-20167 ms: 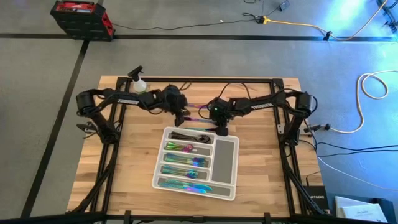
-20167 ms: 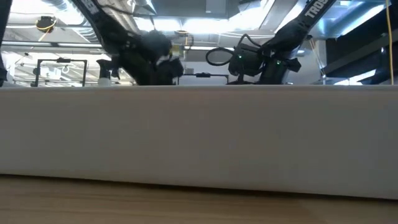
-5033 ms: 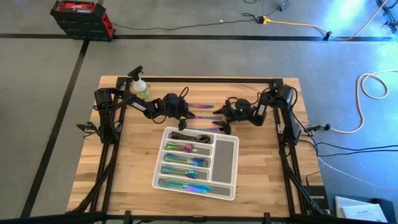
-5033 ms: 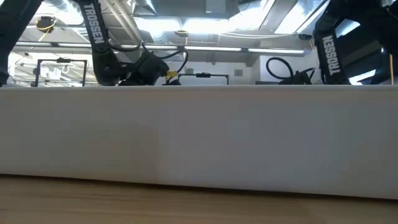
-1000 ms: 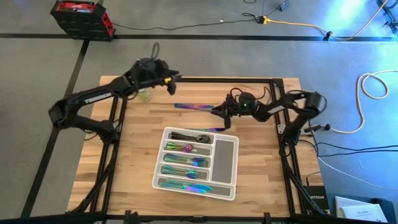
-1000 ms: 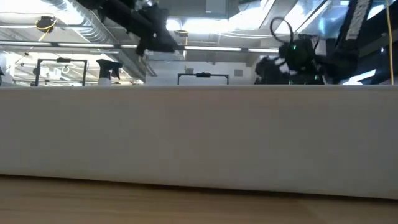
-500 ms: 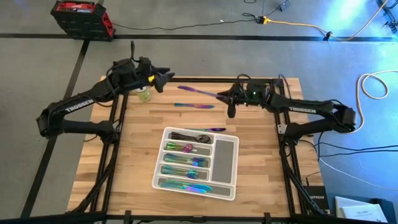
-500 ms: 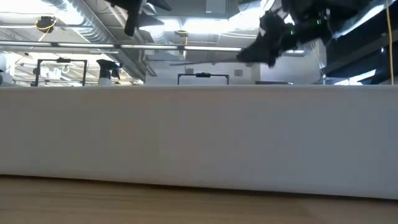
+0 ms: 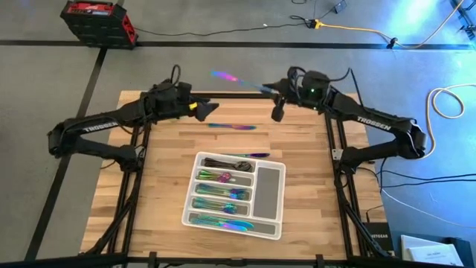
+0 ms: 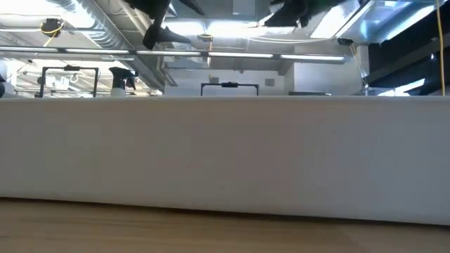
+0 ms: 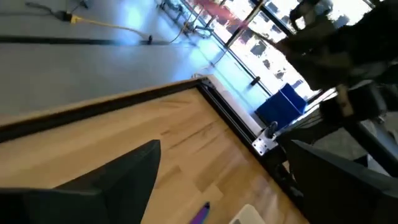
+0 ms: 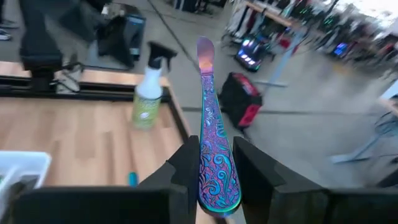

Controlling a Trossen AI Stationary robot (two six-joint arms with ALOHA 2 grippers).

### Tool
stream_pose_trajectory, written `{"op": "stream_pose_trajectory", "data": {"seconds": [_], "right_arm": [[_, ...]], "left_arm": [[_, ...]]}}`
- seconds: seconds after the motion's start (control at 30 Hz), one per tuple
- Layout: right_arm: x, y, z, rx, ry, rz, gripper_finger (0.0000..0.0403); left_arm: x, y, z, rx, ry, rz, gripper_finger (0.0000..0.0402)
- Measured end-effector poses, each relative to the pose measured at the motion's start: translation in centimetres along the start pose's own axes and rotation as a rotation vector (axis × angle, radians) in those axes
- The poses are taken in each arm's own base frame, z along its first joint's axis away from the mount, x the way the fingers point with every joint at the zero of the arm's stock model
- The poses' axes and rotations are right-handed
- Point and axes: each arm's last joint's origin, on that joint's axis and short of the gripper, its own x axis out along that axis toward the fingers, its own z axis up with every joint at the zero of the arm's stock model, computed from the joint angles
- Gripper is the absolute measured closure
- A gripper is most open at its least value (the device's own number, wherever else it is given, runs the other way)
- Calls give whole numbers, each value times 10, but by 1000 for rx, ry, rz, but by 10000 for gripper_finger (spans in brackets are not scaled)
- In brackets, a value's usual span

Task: Sort silverware
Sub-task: Put the purple knife into the white silverware tray

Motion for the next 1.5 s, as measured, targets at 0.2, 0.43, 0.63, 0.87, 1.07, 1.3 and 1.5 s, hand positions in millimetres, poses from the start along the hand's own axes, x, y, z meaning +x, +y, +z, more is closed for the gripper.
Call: {"op": "stream_pose_trajectory", "data": {"seconds": [0.2, 0.43, 0.63, 0.87, 1.07, 1.3, 1.5], "right_arm": [[-8, -10, 25, -56, -36, -83, 343], [-11, -12, 32, -94, -35, -98, 343], [-11, -13, 32, -93, -22, -117, 343], [-10, -13, 30, -88, -8, -119, 341], [0, -10, 23, -71, 35, -92, 343], [7, -10, 20, -69, 44, -87, 341], [6, -11, 21, -94, 55, -121, 340]], "left_arm": [[39, 2, 2, -113, -46, -106, 64], [90, 2, 2, -296, -178, -351, 64], [117, 9, -6, -426, -255, -455, 64], [128, 10, -1, -505, -356, -440, 64], [138, -13, 31, -412, -410, -511, 64], [171, -22, 39, -397, -299, -496, 64], [173, -22, 43, -376, -289, -526, 64]]}}
